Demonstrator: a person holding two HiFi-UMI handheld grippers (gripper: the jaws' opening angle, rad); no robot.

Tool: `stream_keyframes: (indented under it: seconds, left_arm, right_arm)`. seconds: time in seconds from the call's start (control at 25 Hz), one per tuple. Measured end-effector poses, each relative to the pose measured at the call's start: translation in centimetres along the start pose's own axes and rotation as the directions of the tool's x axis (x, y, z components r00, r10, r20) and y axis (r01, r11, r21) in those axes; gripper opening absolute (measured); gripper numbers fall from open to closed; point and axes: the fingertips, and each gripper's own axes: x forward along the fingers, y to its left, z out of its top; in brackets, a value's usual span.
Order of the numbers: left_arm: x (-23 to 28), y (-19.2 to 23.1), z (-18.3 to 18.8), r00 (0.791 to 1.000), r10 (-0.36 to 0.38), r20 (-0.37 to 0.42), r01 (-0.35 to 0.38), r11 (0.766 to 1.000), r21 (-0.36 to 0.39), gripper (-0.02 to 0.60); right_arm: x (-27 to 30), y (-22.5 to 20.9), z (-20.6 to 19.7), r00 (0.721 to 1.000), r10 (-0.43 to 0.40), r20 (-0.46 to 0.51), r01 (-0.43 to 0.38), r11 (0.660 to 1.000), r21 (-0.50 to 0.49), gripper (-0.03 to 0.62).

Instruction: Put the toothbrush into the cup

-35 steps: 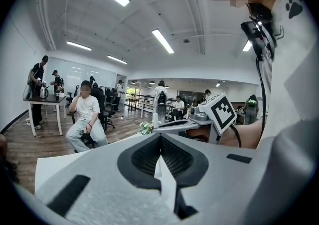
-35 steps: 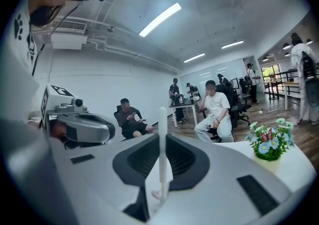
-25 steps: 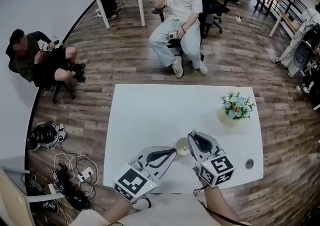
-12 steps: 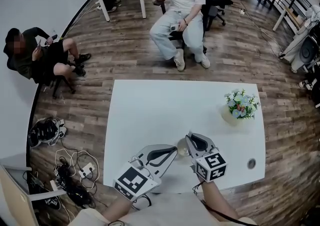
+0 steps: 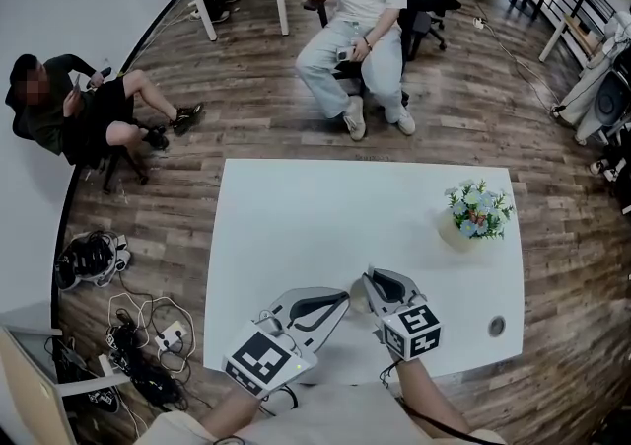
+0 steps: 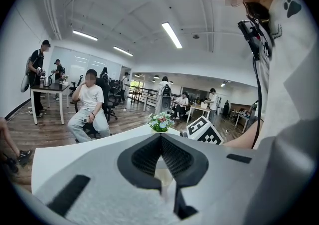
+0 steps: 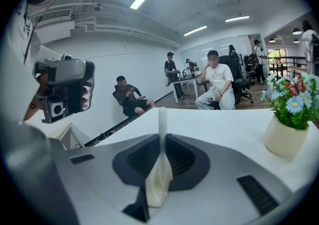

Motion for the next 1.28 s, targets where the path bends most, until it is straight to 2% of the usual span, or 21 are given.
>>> stream_keyframes:
  seconds: [0.8, 1.0, 1.28]
  left_arm:
    - [-0.6, 0.1, -0.2, 1.000, -0.022, 0.018, 0.022, 1.000, 0.011, 0.006]
    - [-1.1, 0.0, -0.2, 1.000, -0.019, 0.020, 0.019, 1.000, 0.009, 0.006]
    - [-1.2, -0.3, -0.1, 0.999, -0.024, 0.027, 0.024, 1.000, 0.015, 0.006]
  right_arm:
    - [0.4, -0.6, 0.0, 1.000, -0.031, 0.004, 0.031, 0.999, 0.026, 0.051]
    - [0.0, -0.7, -0.1, 0.998, -0.057, -0.003, 0.057, 0.998, 0.024, 0.051]
    - [-1.0, -1.0, 1.2, 0.994, -0.099, 0.035, 0.099, 0.995, 0.015, 0.051]
